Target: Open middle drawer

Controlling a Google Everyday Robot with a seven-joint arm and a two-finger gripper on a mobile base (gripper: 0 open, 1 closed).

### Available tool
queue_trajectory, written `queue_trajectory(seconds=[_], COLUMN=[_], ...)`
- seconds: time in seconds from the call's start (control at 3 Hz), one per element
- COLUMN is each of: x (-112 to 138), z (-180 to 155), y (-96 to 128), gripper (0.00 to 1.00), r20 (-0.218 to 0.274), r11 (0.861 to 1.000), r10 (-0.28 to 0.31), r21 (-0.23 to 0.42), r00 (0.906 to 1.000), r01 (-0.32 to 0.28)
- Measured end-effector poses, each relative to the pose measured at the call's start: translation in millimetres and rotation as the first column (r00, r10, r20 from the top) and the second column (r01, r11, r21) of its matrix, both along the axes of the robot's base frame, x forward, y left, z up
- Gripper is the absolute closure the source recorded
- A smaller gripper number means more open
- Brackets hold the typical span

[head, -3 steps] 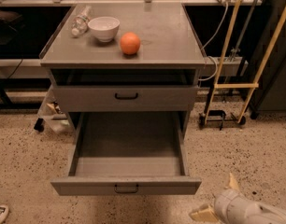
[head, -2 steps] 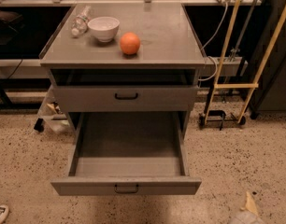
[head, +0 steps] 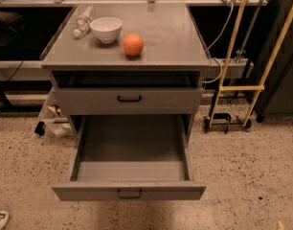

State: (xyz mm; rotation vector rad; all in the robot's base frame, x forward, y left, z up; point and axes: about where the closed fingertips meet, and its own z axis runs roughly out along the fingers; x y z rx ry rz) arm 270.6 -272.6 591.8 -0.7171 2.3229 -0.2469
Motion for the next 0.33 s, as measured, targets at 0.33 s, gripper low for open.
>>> queue_trajectory(seconds=[0.33], x=[0.3], z=[-0.1], y=[0.1], gripper=[0.0], r20=[0.0], r11=[1.0], r10=[0.001], r21=[0.0], r00=[1.0], r01=[-0.001])
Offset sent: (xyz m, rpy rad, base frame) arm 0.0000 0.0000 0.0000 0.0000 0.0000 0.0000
